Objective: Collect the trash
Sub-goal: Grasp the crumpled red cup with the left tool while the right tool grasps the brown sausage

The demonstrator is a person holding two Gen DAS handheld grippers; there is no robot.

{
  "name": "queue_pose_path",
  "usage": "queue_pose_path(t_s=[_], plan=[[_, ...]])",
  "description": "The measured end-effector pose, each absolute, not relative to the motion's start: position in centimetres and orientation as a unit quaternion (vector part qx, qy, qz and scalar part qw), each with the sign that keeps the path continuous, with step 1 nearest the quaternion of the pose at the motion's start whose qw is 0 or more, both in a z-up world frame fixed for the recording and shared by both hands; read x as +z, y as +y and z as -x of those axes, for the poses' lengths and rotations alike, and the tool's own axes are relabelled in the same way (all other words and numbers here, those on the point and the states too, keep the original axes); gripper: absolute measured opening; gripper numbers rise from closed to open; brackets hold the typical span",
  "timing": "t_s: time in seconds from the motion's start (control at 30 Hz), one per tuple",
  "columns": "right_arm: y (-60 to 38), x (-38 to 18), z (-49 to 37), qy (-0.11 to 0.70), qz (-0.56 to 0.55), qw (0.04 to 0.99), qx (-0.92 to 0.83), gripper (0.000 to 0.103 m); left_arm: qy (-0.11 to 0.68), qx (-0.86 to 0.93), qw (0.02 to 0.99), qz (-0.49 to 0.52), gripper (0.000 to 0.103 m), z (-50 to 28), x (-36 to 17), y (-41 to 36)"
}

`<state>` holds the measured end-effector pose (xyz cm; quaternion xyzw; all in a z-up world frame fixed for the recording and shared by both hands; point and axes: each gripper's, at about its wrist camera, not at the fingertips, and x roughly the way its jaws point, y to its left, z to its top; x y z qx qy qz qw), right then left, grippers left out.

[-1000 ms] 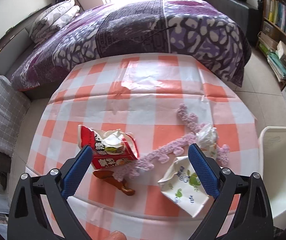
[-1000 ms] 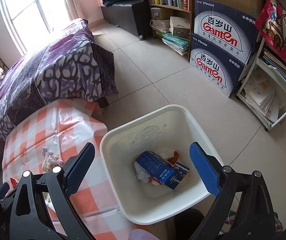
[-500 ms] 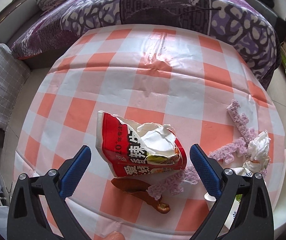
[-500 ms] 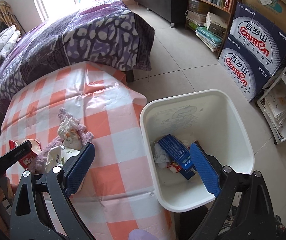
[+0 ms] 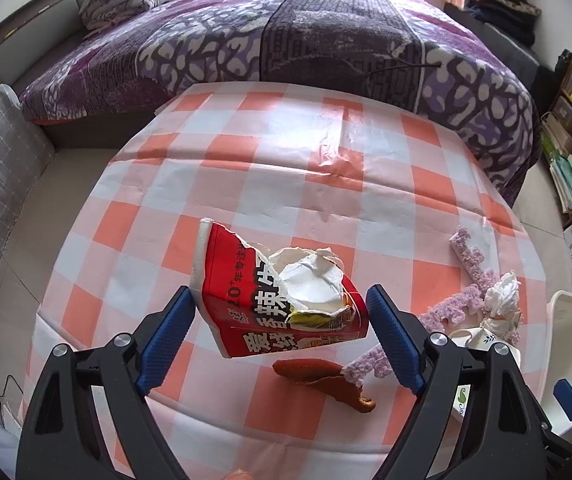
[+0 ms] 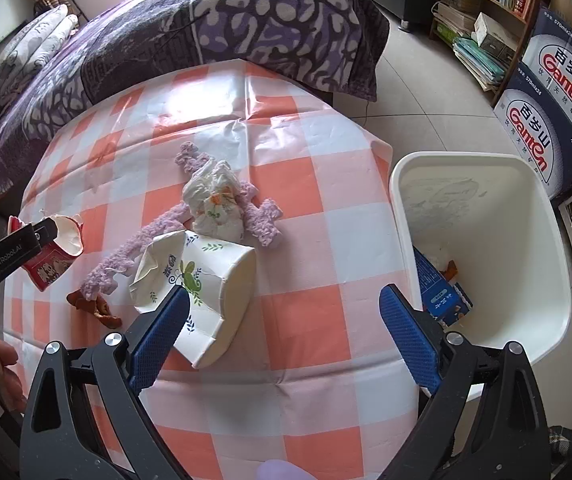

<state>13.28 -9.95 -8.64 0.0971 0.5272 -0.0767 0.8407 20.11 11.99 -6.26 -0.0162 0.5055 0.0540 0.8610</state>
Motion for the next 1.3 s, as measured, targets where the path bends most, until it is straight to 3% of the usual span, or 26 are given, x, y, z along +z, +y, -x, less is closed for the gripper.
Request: queue_pose_path(t_s=[0.43, 0.63, 0.93, 1.03, 1.1, 1.3], plan=[[-0.4, -8.5, -13.0, 0.486, 0.066, 0.869, 0.072, 0.092, 0.475, 0.054, 0.874, 0.085, 0.085, -16.8, -2.3, 17.8], [4.2, -9.8, -12.8, 0.474, 0.113, 0.863, 0.134, 0.084, 0.477, 0.060, 0.870, 0.111, 0.085, -15.7, -2.2, 20.3], [6.2, -13.0, -14.2, 0.523, 0.089, 0.834, 0.154, 0.054, 0.477, 0.072, 0.866, 0.130, 0.085, -15.1, -2.3, 23.0], [6.3, -13.2, -14.4, 0.522, 0.084, 0.835, 0.154, 0.035, 0.477, 0.072, 0.866, 0.132, 0.085, -15.1, -2.3, 23.3], [6.2, -13.1, -14.5, 0.529, 0.071, 0.829, 0.167, 0.016, 0.477, 0.073, 0.866, 0.132, 0.085, -15.1, -2.3, 23.4], [5.6, -11.9, -14.4, 0.520, 0.035, 0.833, 0.182, 0.012, 0.475, 0.080, 0.866, 0.134, 0.085, -15.1, -2.4, 23.6]])
